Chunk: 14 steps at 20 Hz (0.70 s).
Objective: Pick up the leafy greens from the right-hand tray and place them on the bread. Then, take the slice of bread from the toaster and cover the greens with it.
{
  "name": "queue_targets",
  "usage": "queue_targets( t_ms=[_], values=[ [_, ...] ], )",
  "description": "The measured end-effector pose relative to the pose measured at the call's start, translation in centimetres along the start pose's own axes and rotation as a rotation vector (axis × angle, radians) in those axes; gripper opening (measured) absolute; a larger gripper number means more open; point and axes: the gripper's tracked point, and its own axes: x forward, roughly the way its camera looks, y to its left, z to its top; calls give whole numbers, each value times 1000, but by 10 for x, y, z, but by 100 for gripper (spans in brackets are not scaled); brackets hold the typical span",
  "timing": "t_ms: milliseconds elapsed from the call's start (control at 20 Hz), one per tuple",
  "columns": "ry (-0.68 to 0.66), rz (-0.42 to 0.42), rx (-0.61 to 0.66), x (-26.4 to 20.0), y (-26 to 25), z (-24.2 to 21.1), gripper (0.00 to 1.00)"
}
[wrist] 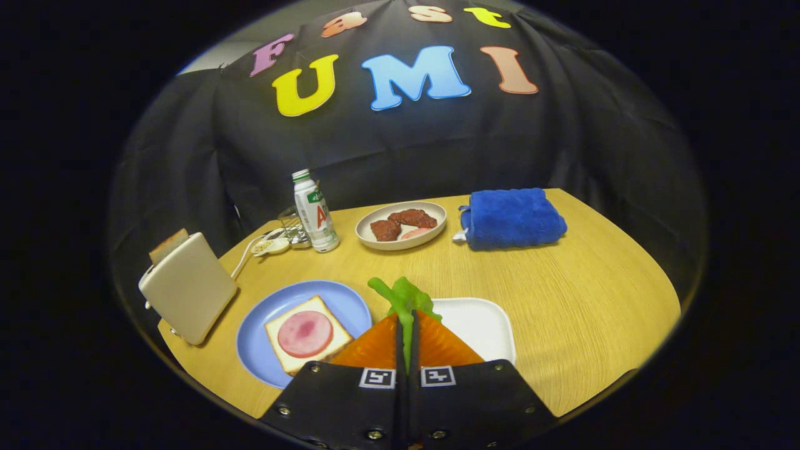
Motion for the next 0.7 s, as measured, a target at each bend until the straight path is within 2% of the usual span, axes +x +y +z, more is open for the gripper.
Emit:
queue_targets(
  t_ms=[250, 400, 550, 700],
  values=[
    [-14, 123, -7, -3, 58, 7, 1],
    [-22, 170, -37, 4, 88, 6, 1],
    [-31, 196, -41, 12, 110, 4, 1],
    [-58, 149, -79, 21, 109, 4, 1]
  ],
)
